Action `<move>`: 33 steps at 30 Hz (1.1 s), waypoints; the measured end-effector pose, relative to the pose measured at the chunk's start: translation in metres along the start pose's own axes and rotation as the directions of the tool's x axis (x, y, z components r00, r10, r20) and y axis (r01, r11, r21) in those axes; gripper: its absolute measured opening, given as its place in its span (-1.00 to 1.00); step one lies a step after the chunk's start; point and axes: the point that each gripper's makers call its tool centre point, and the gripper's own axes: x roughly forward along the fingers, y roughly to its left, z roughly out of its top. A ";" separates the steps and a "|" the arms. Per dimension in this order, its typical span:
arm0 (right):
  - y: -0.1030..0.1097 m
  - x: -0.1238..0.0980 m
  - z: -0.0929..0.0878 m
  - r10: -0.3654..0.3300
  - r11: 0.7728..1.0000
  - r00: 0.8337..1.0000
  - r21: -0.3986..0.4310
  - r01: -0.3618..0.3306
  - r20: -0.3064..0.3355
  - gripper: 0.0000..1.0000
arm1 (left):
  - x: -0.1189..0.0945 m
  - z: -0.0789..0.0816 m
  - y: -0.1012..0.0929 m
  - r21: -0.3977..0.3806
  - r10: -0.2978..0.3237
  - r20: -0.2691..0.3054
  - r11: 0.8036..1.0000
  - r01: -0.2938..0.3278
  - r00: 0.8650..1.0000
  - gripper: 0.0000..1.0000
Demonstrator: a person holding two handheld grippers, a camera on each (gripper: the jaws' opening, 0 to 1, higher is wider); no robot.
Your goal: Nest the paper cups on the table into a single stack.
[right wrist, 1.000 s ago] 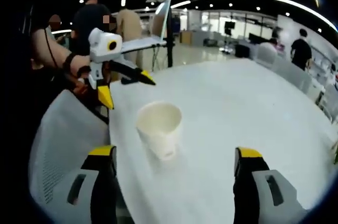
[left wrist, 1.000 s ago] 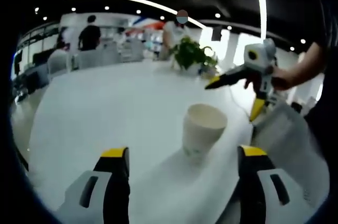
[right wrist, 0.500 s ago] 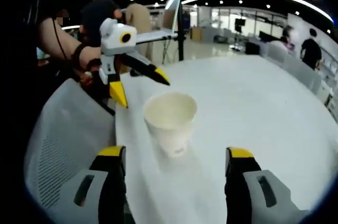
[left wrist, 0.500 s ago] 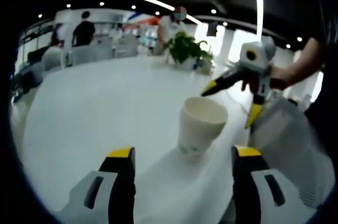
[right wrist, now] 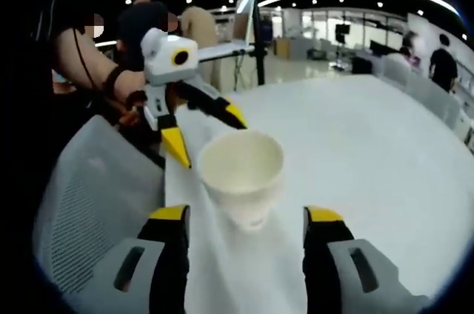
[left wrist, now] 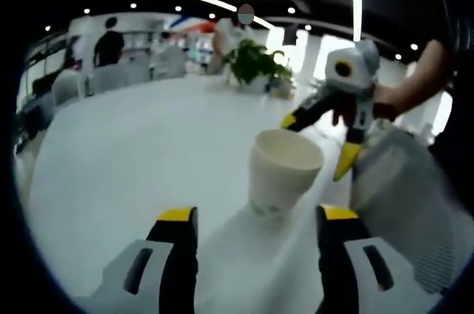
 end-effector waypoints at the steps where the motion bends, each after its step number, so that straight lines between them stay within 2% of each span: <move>1: 0.000 0.001 0.000 0.002 1.000 1.000 -0.002 -0.002 -0.003 0.14 | 0.000 0.000 0.000 0.002 0.000 -0.001 1.000 0.000 1.000 0.21; 4: 0.002 0.005 0.000 0.011 1.000 1.000 -0.016 -0.011 -0.006 0.09 | 0.003 0.000 -0.002 0.003 -0.005 0.000 1.000 0.005 1.000 0.19; 8: 0.004 0.008 0.001 0.022 1.000 1.000 -0.022 -0.022 -0.007 0.01 | 0.006 0.000 -0.003 0.025 -0.008 -0.007 1.000 0.008 1.000 0.04; 20: 0.006 0.010 0.001 0.045 0.997 0.999 -0.063 -0.046 -0.023 -0.18 | 0.013 0.001 -0.006 0.086 -0.027 -0.040 0.996 0.031 0.999 -0.05; 27: 0.007 0.012 0.004 0.053 0.996 0.998 -0.070 -0.055 -0.024 -0.21 | 0.018 0.001 -0.010 0.135 -0.047 -0.069 0.989 0.056 0.996 -0.16; 33: 0.006 0.014 0.003 0.052 0.996 0.998 -0.075 -0.054 -0.028 -0.21 | 0.022 0.005 -0.013 0.139 -0.063 -0.078 0.987 0.074 0.995 -0.18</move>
